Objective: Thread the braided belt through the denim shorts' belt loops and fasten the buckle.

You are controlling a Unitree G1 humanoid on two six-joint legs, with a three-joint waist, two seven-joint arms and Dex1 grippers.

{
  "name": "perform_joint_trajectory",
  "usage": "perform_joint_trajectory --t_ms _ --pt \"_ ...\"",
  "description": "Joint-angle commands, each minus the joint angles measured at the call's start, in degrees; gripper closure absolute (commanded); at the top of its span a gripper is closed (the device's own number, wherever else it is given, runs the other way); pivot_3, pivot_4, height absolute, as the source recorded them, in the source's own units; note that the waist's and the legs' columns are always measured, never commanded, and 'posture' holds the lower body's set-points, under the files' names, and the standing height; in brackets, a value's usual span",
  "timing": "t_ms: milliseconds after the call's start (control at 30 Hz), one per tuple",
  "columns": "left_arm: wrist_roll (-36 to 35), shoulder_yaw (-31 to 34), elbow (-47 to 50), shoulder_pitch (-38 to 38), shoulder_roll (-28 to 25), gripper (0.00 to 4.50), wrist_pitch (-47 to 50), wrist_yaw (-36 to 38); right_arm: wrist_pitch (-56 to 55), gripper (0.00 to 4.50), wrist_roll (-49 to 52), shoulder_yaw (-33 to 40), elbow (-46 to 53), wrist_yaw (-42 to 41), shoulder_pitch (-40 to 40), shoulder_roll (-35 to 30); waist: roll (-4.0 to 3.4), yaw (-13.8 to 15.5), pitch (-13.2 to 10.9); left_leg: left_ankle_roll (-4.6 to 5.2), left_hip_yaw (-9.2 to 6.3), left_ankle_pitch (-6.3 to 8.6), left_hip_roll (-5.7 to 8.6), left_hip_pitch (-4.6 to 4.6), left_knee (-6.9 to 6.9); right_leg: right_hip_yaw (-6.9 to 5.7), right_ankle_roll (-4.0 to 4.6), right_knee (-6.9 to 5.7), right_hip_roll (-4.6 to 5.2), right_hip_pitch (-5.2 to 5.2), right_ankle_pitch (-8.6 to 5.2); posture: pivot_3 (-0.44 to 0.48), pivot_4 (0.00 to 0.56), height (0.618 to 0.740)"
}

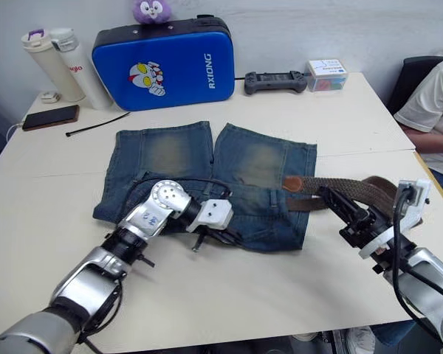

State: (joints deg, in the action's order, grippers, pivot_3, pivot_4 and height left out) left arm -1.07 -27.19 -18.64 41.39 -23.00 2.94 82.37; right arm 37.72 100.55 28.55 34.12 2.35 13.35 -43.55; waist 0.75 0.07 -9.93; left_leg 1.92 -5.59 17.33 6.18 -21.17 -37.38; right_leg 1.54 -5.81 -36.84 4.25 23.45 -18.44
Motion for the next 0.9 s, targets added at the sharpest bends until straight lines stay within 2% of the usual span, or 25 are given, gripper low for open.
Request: perform_joint_trajectory --t_ms 33,167,300,333,467,633,900 --pt "-0.5 -2.8 5.4 -2.6 -3.2 4.43 1.7 5.7 0.8 4.5 2.7 1.4 2.0 0.6 0.5 -1.8 0.0 0.2 0.0 0.0 0.0 0.0 0.01 -0.01 0.0 0.0 0.0 0.01 0.0 0.0 0.0 0.0 0.15 0.74" --pt "-1.5 -4.1 9.1 -3.8 -3.5 4.43 4.2 6.4 1.6 4.5 4.3 1.2 2.4 1.8 1.4 -3.0 0.0 0.8 0.0 0.02 0.0 0.01 0.01 -0.03 0.0 0.0 0.0 0.07 0.0 0.0 0.0 0.0 0.15 0.74" --pt "-1.5 -3.5 10.3 -3.9 -2.0 4.43 7.9 2.9 1.8 4.5 4.9 0.9 2.7 4.1 2.5 -3.9 0.01 1.3 0.0 0.05 0.0 0.03 0.01 -0.04 -0.02 0.0 -0.01 0.09 0.01 -0.01 0.0 0.0 0.15 0.74" --pt "-2.6 -3.3 11.0 -3.9 -2.2 3.66 10.5 3.6 1.8 4.5 5.0 0.8 2.8 4.2 2.6 -4.1 0.01 1.5 0.0 0.06 0.0 0.03 0.01 -0.06 -0.04 0.0 -0.01 0.1 0.01 -0.01 0.0 0.0 0.15 0.74" --pt "-5.1 -1.9 14.9 -3.6 -4.8 2.15 16.9 5.2 2.2 4.5 5.5 0.6 3.0 5.6 2.8 -4.5 0.02 1.5 0.0 0.07 0.0 0.04 0.03 -0.09 -0.09 0.0 -0.03 0.09 0.02 -0.01 0.01 0.0 0.15 0.74" --pt "-14.7 5.9 21.3 0.2 -10.0 0.02 29.9 5.5 2.2 4.5 9.3 2.0 4.4 9.8 4.6 -7.2 0.03 1.3 -0.1 0.07 0.0 0.04 0.0 -0.11 -0.09 0.0 -0.03 0.06 0.0 0.04 0.01 0.0 0.15 0.74" --pt "-27.7 21.6 24.6 7.8 -11.3 0.02 44.3 -3.3 0.8 4.5 10.6 -1.1 1.2 12.8 4.8 -5.7 0.09 1.3 -0.1 0.07 -0.01 0.04 0.01 -0.13 -0.1 -0.02 -0.03 0.12 0.0 0.04 0.01 0.0 0.15 0.74"
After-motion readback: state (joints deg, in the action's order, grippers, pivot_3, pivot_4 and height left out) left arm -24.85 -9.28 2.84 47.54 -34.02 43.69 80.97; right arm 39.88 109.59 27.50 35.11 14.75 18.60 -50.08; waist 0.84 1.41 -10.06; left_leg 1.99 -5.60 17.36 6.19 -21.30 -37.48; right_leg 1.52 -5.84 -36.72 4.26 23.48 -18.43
